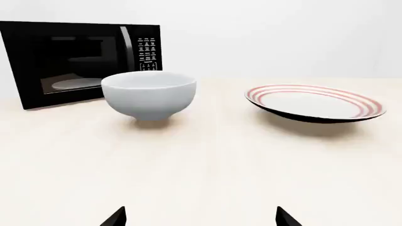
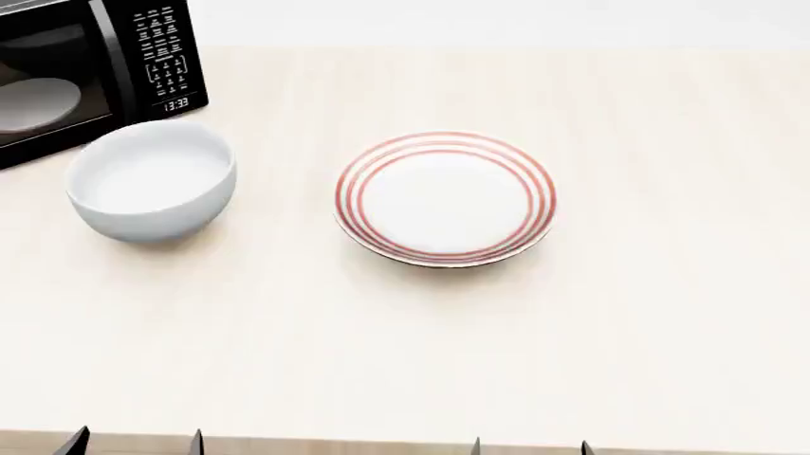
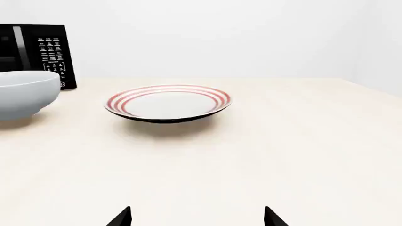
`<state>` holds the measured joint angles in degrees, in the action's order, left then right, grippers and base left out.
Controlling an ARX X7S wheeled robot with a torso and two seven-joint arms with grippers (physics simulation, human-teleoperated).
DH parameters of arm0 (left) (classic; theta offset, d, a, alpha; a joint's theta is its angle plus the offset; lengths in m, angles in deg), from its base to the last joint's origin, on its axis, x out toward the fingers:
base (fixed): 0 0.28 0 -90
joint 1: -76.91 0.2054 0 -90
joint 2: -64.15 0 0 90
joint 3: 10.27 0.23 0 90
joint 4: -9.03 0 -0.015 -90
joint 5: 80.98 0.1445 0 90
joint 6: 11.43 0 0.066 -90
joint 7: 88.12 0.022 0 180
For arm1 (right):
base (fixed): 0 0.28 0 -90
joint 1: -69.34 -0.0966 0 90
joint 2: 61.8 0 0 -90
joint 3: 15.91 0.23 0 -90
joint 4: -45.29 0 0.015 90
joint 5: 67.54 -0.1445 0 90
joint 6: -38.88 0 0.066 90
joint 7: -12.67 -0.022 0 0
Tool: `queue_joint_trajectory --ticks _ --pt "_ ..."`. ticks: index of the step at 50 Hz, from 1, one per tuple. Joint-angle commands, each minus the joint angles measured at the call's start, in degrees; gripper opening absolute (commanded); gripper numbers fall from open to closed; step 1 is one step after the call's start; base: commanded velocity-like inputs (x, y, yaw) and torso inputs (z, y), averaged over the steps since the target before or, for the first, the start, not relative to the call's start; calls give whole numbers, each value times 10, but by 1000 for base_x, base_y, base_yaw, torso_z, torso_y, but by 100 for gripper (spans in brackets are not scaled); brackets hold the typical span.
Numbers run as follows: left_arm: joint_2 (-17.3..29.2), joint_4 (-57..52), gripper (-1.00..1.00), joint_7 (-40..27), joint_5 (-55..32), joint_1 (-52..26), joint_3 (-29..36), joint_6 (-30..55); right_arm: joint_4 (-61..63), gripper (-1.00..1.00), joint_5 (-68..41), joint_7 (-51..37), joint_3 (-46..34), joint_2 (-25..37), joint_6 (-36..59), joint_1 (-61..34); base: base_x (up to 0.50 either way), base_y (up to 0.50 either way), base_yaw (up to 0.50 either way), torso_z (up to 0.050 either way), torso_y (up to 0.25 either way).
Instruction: Pick up the white bowl and put it on the plate.
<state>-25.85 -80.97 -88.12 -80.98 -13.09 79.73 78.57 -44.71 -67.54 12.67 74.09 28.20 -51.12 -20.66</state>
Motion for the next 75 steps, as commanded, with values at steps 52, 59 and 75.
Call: queue_joint_trajectory --ticks 52,59,75 --pt "75 -278 100 -80 -35 66 66 70 300 100 17 -109 -73 68 112 53 0 0 0 0 0" --pt "81 -291 100 -90 -24 69 70 67 288 100 26 -123 -78 73 98 54 0 0 0 0 0" --pt "89 -291 100 -102 -28 70 76 61 287 100 28 -140 -84 82 90 56 381 0 0 0 0"
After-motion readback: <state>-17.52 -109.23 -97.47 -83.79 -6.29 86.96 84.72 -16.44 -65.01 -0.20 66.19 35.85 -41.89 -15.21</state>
